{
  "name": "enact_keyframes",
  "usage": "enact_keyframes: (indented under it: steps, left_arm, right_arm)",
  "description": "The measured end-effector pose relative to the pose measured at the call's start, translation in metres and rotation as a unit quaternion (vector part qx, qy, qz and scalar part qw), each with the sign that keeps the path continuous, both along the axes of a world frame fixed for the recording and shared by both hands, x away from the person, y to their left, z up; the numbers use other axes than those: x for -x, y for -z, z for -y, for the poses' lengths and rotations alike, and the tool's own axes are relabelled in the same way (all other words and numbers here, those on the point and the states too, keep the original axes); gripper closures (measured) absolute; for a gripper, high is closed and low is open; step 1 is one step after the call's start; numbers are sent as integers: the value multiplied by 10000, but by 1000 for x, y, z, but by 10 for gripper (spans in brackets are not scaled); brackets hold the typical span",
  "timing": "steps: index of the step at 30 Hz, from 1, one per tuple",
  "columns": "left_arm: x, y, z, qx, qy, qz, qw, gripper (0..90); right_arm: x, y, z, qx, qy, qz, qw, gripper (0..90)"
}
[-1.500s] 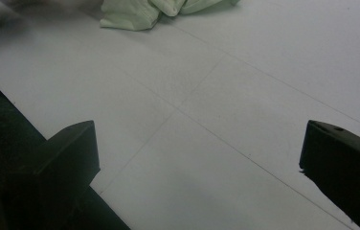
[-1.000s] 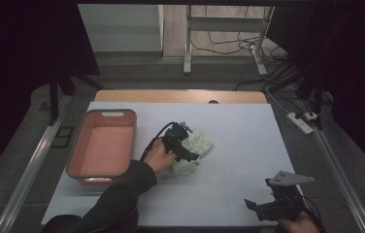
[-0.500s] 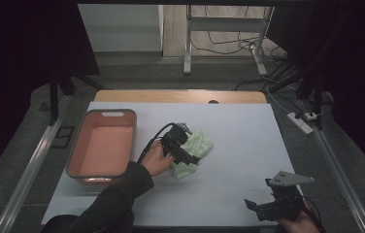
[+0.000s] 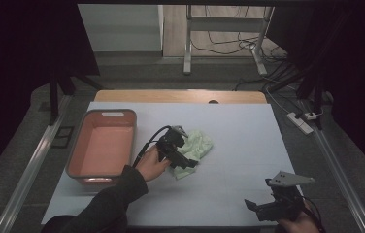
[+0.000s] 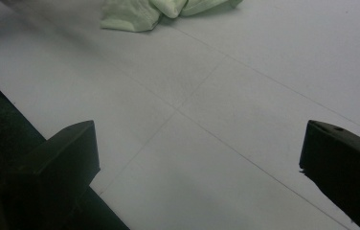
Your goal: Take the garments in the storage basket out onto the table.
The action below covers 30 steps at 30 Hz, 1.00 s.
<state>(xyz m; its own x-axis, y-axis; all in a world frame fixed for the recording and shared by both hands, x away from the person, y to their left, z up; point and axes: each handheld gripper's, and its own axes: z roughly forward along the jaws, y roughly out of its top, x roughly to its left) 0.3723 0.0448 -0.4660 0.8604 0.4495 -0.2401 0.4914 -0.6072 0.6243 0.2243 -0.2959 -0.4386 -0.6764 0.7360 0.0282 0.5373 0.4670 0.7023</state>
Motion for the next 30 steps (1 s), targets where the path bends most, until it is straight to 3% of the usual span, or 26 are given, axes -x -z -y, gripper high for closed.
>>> enact_keyframes:
  steps: [11,22,30]
  left_arm:
    - [18,-5,-16,-47,-16,169,9998,0]
    - [40,-13,-52,303,-325,79,9990,0]
    - [58,-19,-80,375,-513,121,9979,0]
  right_arm:
    - [0,0,0,6,0,1,10000,0]
    - [0,0,0,9,-6,9,10000,0]
    - [0,0,0,-5,-4,6,10000,0]
